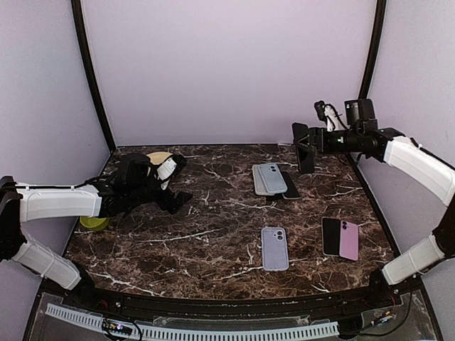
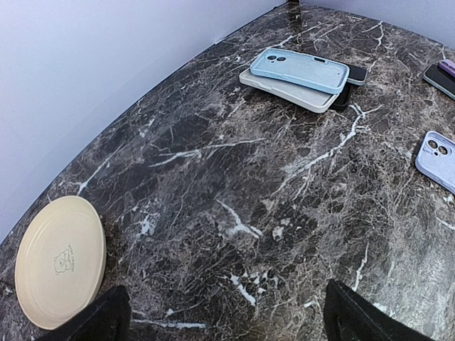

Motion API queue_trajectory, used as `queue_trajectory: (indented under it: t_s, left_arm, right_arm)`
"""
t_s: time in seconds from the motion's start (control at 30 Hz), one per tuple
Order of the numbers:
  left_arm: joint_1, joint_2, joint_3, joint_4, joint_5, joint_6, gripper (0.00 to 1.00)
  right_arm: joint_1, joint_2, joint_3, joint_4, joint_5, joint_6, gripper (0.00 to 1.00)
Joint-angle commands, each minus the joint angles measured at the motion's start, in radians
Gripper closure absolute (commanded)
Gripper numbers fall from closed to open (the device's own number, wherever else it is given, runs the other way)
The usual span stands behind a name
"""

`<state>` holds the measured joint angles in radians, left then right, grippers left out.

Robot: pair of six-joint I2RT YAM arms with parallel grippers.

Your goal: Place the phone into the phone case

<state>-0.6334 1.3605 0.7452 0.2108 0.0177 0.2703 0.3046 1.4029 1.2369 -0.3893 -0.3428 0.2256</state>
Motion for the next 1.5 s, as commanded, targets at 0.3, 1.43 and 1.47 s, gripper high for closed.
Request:
queue_trajectory:
  t_s: [0.3,1.43,1.47]
  left_arm:
    - [-0.015,0.007,-0.003,-0.008,0.0,0.008,0.03]
    - [-0.061,0.002,0.04,-0.052,-0.003,-0.102,0.03]
    - [-0.063,0.002,0.04,-0.052,-0.004,-0.101,0.03]
  right_arm:
    - [0.154,-0.257,-0.128,0.433,-0.662,0.121,0.63]
    - [0.737,-0.251,-0.362,0.029,0.93,0.659,0.89]
    - [0.76,-0.235,-0.364,0.019,0.959,0.686,0.91]
